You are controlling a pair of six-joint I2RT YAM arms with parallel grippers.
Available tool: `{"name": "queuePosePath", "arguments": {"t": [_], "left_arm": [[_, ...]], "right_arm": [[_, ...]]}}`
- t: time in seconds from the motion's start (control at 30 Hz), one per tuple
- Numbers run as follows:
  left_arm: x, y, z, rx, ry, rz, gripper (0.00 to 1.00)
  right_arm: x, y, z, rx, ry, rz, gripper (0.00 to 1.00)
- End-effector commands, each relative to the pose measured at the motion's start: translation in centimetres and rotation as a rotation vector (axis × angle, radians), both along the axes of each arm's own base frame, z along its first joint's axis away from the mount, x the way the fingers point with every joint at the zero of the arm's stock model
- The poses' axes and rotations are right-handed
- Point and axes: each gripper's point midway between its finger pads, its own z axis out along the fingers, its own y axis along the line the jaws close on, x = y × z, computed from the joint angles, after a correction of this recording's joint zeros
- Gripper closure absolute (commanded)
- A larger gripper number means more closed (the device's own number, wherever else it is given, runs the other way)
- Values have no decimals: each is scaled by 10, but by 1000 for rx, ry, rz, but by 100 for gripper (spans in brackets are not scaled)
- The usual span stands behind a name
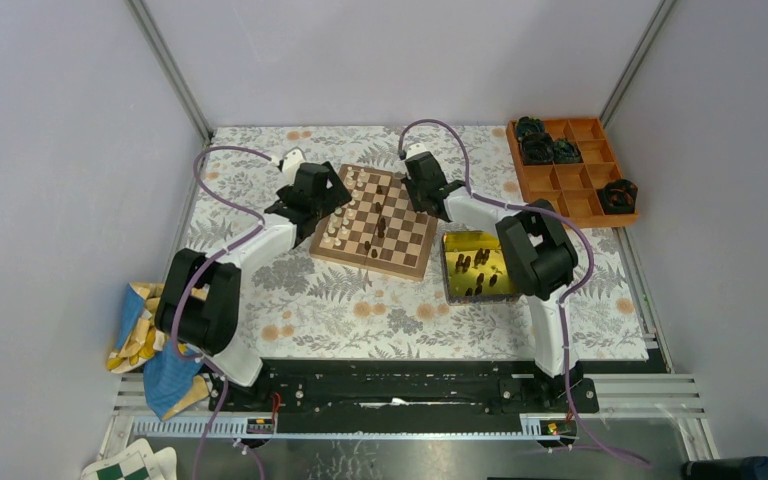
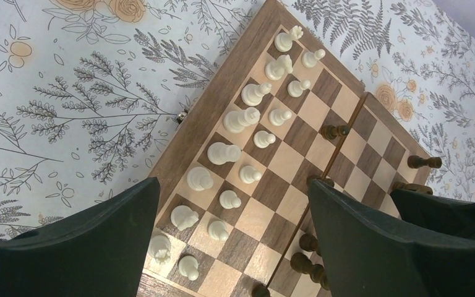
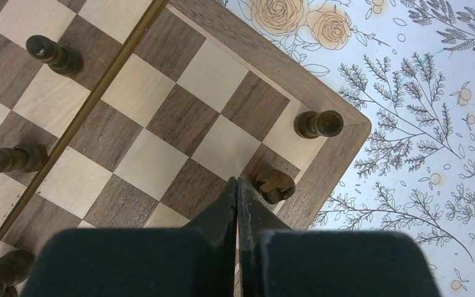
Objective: Set up the chess pieces on the board
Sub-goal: Adjust the chess piece on the chessboard.
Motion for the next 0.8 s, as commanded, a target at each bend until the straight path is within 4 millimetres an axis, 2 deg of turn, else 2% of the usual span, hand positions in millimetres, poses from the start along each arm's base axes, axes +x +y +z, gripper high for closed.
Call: {"name": "queuePosePath", "arguments": {"t": [0.0, 0.77], "left_arm": [[10, -1, 3, -13, -33, 7, 3], [10, -1, 0, -11, -26, 7, 3]], "right_arm": [[20, -1, 24, 12, -73, -21, 100], [23, -6, 21, 11, -65, -27, 100]]}}
